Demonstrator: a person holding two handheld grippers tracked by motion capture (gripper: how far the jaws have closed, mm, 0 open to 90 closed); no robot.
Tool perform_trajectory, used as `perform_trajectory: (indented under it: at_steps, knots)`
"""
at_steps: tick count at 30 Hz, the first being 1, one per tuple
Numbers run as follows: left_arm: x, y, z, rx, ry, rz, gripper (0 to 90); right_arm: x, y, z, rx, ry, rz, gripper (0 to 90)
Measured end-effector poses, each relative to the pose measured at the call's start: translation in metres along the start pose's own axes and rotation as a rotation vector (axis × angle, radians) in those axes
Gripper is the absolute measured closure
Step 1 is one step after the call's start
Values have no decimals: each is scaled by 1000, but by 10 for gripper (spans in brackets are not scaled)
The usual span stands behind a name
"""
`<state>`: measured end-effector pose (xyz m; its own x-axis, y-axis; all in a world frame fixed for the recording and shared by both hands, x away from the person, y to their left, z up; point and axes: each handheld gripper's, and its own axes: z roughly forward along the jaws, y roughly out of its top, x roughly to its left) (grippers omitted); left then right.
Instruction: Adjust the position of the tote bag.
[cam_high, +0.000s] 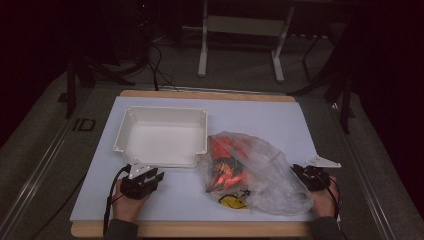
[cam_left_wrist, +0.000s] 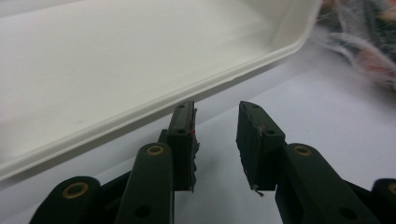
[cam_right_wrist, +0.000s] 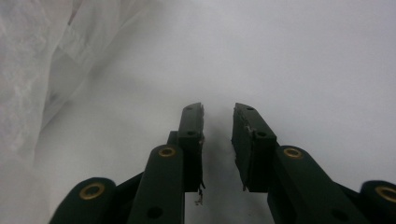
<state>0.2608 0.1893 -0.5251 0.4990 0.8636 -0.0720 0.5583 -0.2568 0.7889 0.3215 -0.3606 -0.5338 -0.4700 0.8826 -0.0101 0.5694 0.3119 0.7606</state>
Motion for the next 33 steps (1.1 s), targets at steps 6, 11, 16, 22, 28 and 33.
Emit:
perform_trajectory:
  at_steps: [6, 11, 16, 22, 28, 33]
  knots:
    - [-9, 7, 0, 3, -43, 44, 651, -3, 0, 0, -3, 26, 21, 694]
    - [-13, 12, -1, 2, -64, 57, 647, -3, 0, 0, -2, 35, 17, 682]
    - [-18, 16, 0, 0, -85, 78, 650, -3, 0, -1, -6, 38, 12, 682]
    - [-29, 26, 0, -11, -119, 115, 652, -2, -1, -1, -12, 34, 11, 686]
    - [-41, 36, 3, -17, -145, 154, 647, -1, -1, -1, -9, 31, -1, 693]
    - [-52, 44, 5, -21, -171, 187, 641, -1, -1, -1, -13, 33, -1, 695]
